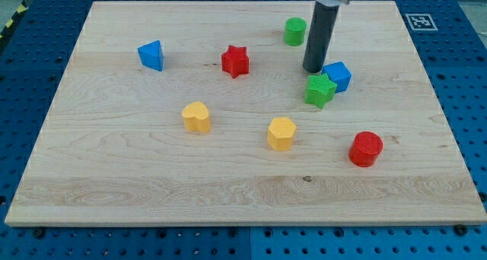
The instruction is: Slide the blue cube along with green star down a bit
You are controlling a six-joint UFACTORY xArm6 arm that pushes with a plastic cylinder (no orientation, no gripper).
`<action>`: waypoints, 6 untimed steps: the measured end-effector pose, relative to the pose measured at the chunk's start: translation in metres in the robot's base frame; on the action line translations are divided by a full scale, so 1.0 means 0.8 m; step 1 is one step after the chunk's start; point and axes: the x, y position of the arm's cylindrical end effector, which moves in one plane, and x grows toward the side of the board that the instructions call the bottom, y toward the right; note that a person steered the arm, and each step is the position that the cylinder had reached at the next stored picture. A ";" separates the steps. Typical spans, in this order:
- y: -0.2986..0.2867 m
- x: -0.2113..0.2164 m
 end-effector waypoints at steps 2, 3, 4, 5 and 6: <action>0.068 0.033; 0.078 0.078; 0.073 0.112; 0.082 0.106; 0.070 0.116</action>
